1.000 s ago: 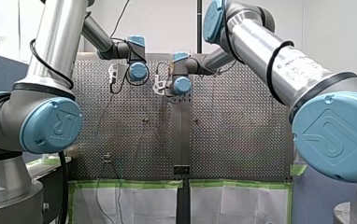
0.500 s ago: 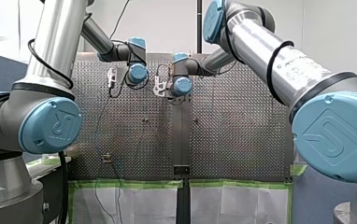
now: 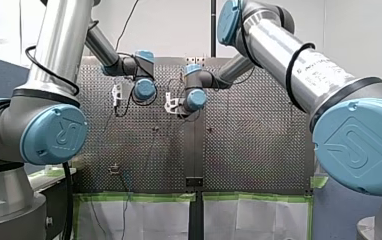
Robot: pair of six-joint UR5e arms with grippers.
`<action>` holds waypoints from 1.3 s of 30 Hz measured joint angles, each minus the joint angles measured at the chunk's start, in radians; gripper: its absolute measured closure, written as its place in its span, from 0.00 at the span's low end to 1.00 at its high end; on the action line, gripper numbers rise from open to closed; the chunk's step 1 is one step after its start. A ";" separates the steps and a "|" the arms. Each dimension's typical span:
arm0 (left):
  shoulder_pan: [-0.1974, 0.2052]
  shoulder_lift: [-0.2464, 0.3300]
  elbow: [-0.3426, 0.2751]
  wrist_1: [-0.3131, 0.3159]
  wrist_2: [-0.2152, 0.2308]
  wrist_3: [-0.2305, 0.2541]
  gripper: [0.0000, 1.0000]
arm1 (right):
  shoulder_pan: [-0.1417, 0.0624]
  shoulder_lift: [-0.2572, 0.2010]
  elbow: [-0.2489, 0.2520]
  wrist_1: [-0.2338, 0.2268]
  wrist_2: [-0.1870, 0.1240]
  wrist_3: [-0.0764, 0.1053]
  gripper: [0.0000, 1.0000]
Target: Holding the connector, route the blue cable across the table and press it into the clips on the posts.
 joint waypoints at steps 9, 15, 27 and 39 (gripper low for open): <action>0.018 0.000 -0.076 0.075 0.044 -0.060 1.00 | 0.007 -0.042 0.069 -0.001 0.000 -0.013 1.00; 0.035 -0.001 -0.127 0.127 0.066 -0.099 1.00 | 0.015 -0.060 0.115 -0.001 -0.001 -0.026 1.00; 0.054 -0.023 -0.229 0.229 0.095 -0.114 1.00 | 0.029 -0.066 0.176 -0.001 -0.027 -0.043 1.00; 0.054 -0.071 -0.328 0.327 0.146 -0.124 1.00 | 0.033 -0.099 0.230 -0.002 -0.056 -0.044 1.00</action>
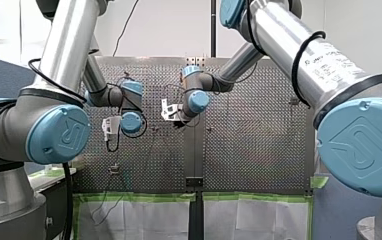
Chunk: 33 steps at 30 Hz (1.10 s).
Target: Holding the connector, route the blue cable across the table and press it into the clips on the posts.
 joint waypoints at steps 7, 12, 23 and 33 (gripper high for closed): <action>0.002 0.000 -0.056 0.056 0.042 -0.009 1.00 | -0.007 -0.001 0.052 -0.008 -0.013 0.010 1.00; 0.006 -0.002 -0.097 0.097 0.081 -0.028 1.00 | -0.015 -0.001 0.072 -0.020 -0.020 0.014 1.00; 0.016 -0.030 -0.180 0.183 0.140 -0.054 1.00 | -0.029 0.000 0.075 -0.096 -0.042 0.043 1.00; 0.013 -0.110 -0.129 0.220 0.156 -0.060 1.00 | -0.040 0.001 0.075 -0.151 -0.054 0.059 1.00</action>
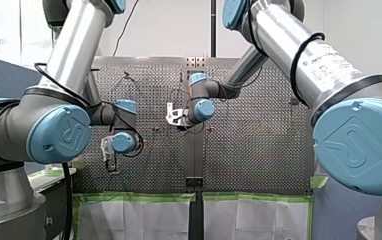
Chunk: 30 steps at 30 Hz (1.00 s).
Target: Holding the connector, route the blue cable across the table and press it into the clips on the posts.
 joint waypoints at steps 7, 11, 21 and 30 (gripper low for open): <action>0.000 -0.008 0.053 -0.003 0.008 -0.019 1.00 | -0.010 0.001 0.000 -0.006 -0.001 0.001 1.00; 0.005 -0.008 0.076 -0.016 0.005 -0.022 1.00 | -0.018 0.002 0.000 -0.007 -0.001 0.001 1.00; 0.017 -0.010 0.138 -0.059 0.027 -0.015 1.00 | -0.038 0.003 0.000 -0.010 0.000 0.001 1.00; 0.034 -0.022 0.209 -0.120 0.056 0.001 1.00 | -0.050 0.003 0.000 -0.016 -0.002 0.001 1.00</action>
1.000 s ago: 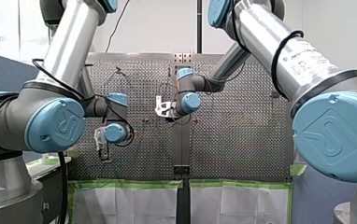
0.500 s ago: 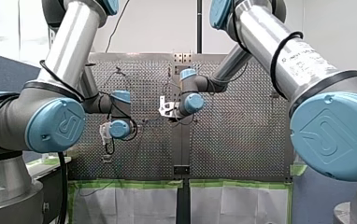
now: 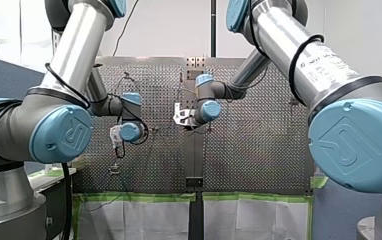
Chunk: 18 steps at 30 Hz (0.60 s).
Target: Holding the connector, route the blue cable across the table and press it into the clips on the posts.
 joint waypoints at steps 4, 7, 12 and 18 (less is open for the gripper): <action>0.005 -0.026 0.030 -0.029 0.010 0.021 1.00 | -0.006 0.000 0.000 0.000 0.000 0.000 1.00; 0.011 -0.050 0.053 -0.046 0.009 0.033 1.00 | -0.011 0.000 0.000 -0.001 0.000 0.000 1.00; 0.027 -0.068 0.090 -0.065 0.008 0.038 1.00 | -0.020 0.000 -0.004 -0.001 0.000 0.000 1.00; 0.037 -0.070 0.110 -0.080 0.009 0.039 1.00 | -0.031 -0.001 -0.009 -0.001 -0.001 0.000 1.00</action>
